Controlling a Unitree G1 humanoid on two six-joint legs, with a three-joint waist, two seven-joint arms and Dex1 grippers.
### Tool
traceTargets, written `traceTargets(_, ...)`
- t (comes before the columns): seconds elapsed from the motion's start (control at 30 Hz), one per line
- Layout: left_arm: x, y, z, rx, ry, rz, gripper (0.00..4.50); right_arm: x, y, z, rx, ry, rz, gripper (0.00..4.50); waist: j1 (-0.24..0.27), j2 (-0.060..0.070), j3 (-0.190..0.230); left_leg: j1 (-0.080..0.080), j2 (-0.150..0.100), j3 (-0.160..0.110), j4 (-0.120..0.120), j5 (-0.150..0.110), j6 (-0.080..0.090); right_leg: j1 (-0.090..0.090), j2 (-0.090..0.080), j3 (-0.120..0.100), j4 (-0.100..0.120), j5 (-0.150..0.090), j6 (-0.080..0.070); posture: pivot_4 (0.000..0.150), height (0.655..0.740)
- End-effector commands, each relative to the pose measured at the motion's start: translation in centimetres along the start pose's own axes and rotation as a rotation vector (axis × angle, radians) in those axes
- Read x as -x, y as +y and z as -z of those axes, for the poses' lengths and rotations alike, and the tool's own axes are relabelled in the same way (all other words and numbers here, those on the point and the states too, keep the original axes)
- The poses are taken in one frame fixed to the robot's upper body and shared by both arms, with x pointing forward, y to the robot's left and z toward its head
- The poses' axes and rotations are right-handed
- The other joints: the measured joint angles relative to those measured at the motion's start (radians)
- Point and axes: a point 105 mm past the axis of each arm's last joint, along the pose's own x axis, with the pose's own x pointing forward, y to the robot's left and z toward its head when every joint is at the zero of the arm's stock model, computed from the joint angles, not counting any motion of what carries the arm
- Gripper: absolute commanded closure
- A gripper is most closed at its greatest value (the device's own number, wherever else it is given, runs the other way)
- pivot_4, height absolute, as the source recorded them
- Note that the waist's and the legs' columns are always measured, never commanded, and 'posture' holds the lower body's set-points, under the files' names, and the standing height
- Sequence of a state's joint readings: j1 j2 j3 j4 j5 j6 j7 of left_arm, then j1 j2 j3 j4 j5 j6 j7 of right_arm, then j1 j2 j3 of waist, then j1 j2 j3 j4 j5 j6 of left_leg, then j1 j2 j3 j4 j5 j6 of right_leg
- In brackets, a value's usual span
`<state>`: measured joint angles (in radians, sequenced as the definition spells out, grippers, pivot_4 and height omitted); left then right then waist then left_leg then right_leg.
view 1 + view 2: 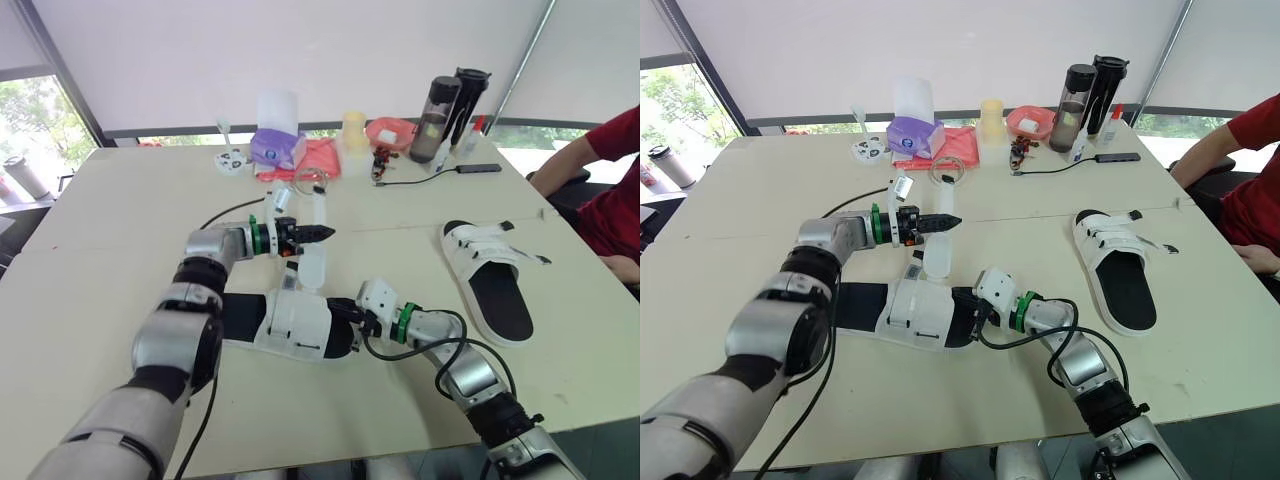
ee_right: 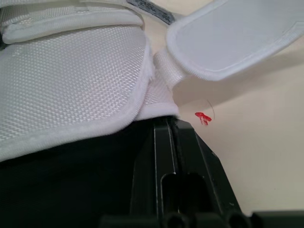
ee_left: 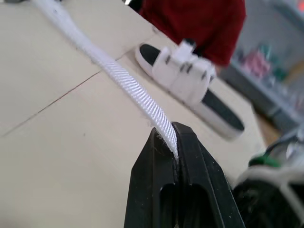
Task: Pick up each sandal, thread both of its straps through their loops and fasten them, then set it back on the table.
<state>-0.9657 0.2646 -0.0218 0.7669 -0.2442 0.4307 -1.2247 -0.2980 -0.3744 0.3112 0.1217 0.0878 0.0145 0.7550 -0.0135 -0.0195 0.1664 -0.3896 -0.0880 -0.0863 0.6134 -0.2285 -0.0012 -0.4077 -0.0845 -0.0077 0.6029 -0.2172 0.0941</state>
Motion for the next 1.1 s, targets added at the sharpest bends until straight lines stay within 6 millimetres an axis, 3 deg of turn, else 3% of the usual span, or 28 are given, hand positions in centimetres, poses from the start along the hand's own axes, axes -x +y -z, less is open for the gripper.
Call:
traceTargets(0.03, 0.7, -2.4, 0.1, -0.425, 0.062, 0.061, 4.47, 0.9, 1.2, 4.7, -0.078, 0.182, -0.014, 4.5, 0.0, 0.001, 0.0, 0.0, 0.0, 0.0, 0.0, 0.0, 0.0, 0.0, 0.0, 0.0, 0.0, 0.0, -0.001, 0.15, 0.74)
traceTargets(0.23, 2.5, -4.4, 1.7, -0.876, 0.054, 0.107, 4.47, 0.8, 1.2, 4.7, -0.076, 0.182, -0.018, 4.5, 0.004, 0.0, 0.0, 0.0, 0.0, 0.0, 0.0, 0.0, 0.0, 0.001, -0.001, 0.0, -0.001, -0.002, -0.004, 0.15, 0.74)
traceTargets(0.53, 3.7, -7.4, 1.3, -1.484, -0.136, 0.158, 4.47, 1.0, 1.2, 4.9, -0.071, 0.189, -0.023, 4.5, 0.006, 0.001, -0.001, 0.0, 0.0, 0.0, 0.0, 0.0, 0.001, 0.0, -0.001, 0.0, -0.002, -0.002, -0.003, 0.15, 0.74)
traceTargets(0.63, 5.5, -7.9, 2.9, -1.764, -0.115, 0.248, 4.47, 1.0, 1.1, 4.9, -0.068, 0.189, -0.024, 4.5, 0.006, 0.001, -0.001, 0.0, 0.0, 0.001, 0.0, 0.001, 0.002, 0.001, -0.001, 0.0, -0.002, -0.002, -0.005, 0.15, 0.74)
traceTargets(0.87, 5.9, -7.8, 2.6, -1.883, -0.119, 0.205, 4.47, 0.9, 1.0, 5.0, -0.065, 0.191, -0.031, 4.5, 0.007, 0.002, -0.002, 0.0, 0.0, 0.001, 0.001, 0.002, 0.003, 0.001, -0.001, -0.001, -0.002, -0.003, 0.0, 0.15, 0.74)
traceTargets(0.97, 5.6, -7.5, 2.0, -1.875, -0.164, 0.134, 3.65, 1.0, 0.9, 5.0, -0.065, 0.192, -0.032, 4.5, 0.007, 0.002, -0.002, 0.0, 0.0, 0.001, 0.001, 0.002, 0.003, 0.001, 0.0, -0.001, -0.001, -0.002, 0.003, 0.15, 0.74)
traceTargets(1.1, 5.3, -7.8, 1.5, -1.877, -0.228, 0.089, 1.87, 1.0, 1.0, 5.0, -0.065, 0.195, -0.035, 4.5, 0.007, 0.002, -0.002, 0.001, 0.0, 0.001, 0.001, 0.002, 0.004, 0.001, 0.001, -0.001, 0.0, -0.001, 0.003, 0.15, 0.74)
